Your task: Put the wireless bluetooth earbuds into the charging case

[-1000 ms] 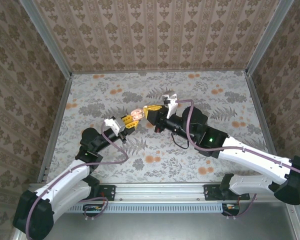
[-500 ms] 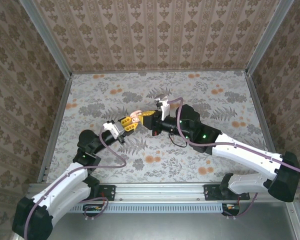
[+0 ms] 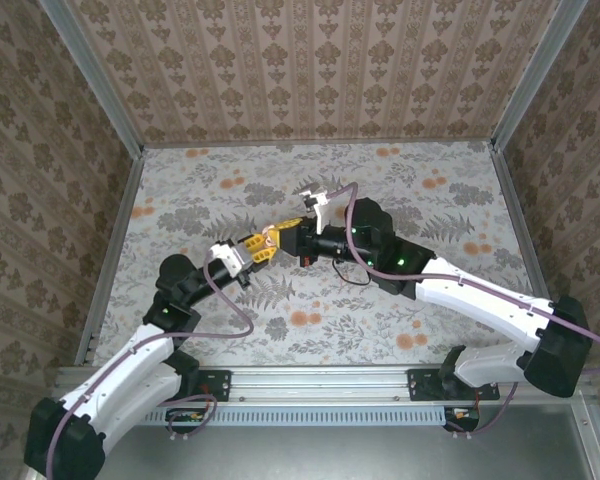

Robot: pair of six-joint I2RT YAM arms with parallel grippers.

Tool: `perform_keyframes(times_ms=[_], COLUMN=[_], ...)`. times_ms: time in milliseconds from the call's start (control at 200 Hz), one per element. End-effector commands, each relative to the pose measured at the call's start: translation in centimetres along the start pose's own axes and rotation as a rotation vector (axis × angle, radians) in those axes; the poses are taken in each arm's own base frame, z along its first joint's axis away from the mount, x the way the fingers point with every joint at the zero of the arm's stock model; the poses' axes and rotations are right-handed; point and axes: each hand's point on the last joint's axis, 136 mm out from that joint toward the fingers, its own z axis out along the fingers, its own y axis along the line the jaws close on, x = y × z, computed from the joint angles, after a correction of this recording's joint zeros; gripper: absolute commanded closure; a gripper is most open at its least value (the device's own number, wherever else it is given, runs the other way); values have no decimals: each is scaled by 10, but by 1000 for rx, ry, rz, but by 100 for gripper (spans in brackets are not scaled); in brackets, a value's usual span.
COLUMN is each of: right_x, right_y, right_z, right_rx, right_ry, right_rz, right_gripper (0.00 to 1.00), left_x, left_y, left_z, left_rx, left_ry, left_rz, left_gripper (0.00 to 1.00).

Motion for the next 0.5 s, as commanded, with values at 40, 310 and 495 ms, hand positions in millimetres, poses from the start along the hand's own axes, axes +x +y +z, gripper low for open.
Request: perform_keyframes(times_ms=[40, 310, 495], right_x=[-5, -1, 19], right_y=[0, -20, -87], right_z=[2, -1, -26], right_rx=[22, 140, 444], right_ry=[-1, -7, 48], right_rz=[-7, 8, 217], right_gripper=[94, 96, 99], left_x=[-21, -8, 41], left_y=[9, 22, 54], left_z=[4, 6, -5], left_rx=[-18, -94, -296], left_ry=[-38, 24, 259], left_rz=[-35, -106, -228], left_gripper=[100, 100, 100])
